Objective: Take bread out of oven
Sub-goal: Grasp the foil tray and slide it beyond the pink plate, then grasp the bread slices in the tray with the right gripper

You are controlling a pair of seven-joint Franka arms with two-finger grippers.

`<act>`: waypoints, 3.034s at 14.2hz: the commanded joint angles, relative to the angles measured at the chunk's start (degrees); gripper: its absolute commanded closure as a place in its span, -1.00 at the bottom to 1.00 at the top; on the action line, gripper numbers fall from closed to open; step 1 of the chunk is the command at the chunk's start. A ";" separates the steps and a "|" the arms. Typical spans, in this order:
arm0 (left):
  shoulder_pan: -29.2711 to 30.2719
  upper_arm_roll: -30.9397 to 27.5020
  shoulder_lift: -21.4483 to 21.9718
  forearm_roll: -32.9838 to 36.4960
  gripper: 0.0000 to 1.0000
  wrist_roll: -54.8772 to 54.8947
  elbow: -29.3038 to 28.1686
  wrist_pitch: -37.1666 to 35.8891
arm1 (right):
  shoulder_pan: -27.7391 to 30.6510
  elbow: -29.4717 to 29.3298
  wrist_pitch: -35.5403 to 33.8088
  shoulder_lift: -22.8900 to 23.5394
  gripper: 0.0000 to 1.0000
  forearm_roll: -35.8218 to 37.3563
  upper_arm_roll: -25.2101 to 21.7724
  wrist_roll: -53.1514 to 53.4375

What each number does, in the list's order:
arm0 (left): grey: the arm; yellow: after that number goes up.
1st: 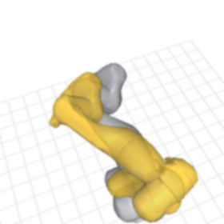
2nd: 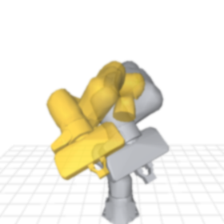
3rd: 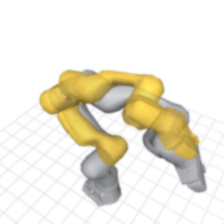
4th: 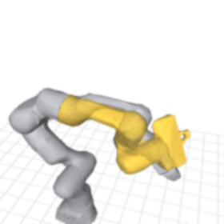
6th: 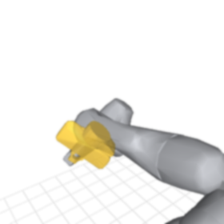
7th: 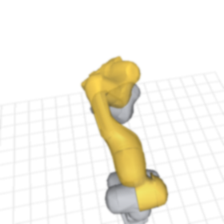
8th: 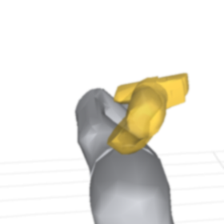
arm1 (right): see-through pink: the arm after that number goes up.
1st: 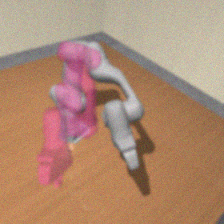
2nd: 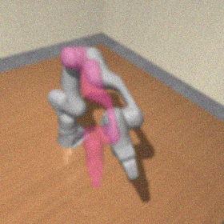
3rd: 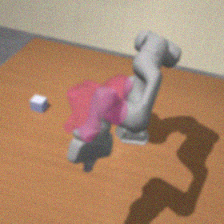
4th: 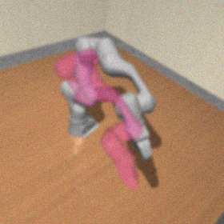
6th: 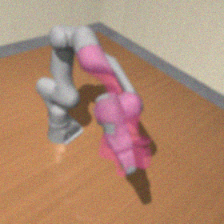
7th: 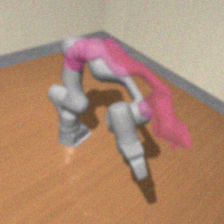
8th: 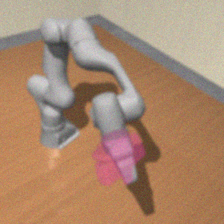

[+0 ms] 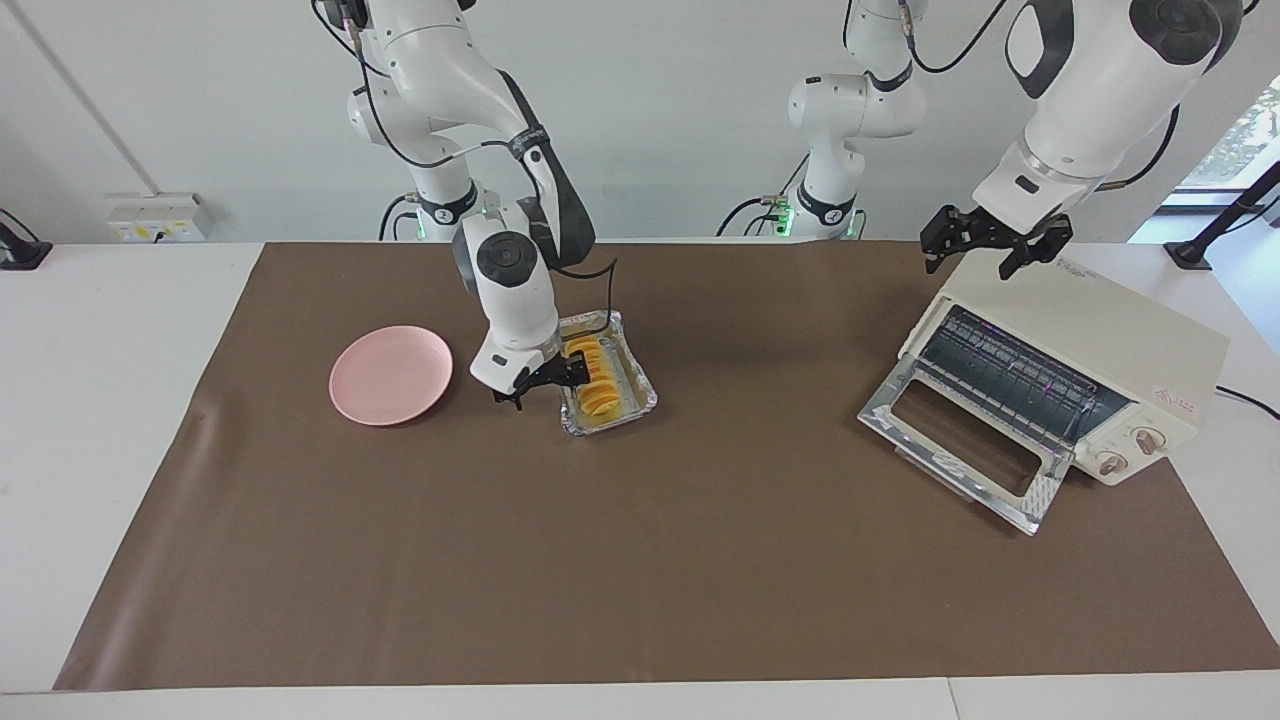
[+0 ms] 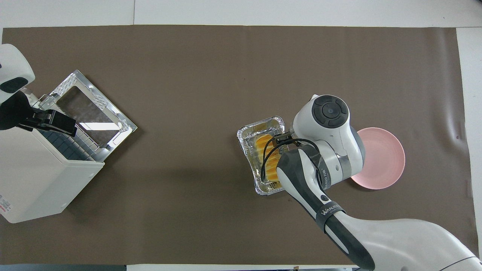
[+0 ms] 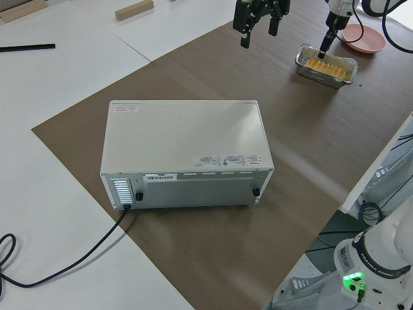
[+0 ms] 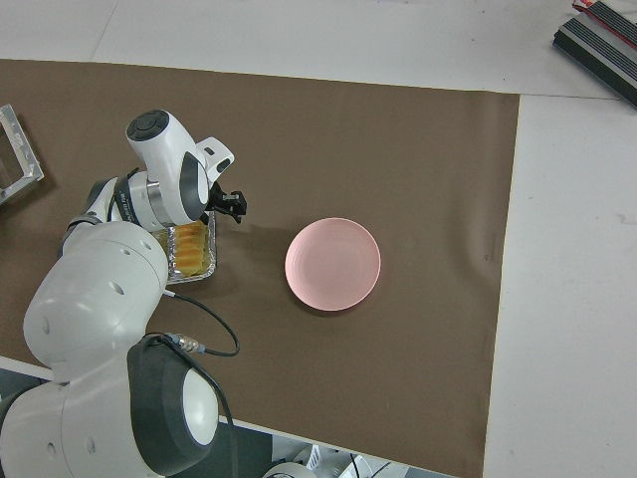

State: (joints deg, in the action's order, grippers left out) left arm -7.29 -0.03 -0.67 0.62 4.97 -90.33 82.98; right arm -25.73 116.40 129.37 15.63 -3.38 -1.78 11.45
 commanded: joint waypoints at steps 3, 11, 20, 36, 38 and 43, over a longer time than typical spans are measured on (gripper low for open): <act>2.10 1.69 -0.90 0.26 -1.00 1.18 -0.82 0.52 | -1.42 0.76 0.53 -0.78 1.00 -0.58 0.03 2.61; 1.92 1.96 -0.91 0.35 -1.00 0.74 -1.78 1.92 | 9.62 -6.33 -2.80 -2.46 1.00 -7.13 -0.15 -6.22; 1.92 1.61 -0.12 0.35 -1.00 0.56 -1.43 1.75 | 29.49 -21.03 -5.80 6.85 1.00 -10.94 -0.41 -23.73; 1.92 1.61 -0.12 0.35 -1.00 0.56 -1.43 1.75 | 33.82 -19.20 -1.86 11.35 1.00 -11.83 -0.50 -30.87; 1.92 1.61 -0.12 0.35 -1.00 0.56 -1.43 1.75 | 34.08 -18.93 -1.75 11.44 1.00 -11.74 -0.41 -31.14; 1.92 1.61 -0.12 0.35 -1.00 0.56 -1.43 1.75 | 33.91 -18.84 -2.37 11.44 0.89 -11.74 -0.50 -30.88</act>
State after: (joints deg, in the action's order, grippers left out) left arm -6.18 1.15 -1.85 0.61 5.31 -90.80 83.77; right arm 7.87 97.14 126.99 27.43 -13.93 -2.56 -19.54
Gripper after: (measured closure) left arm 0.000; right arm 0.978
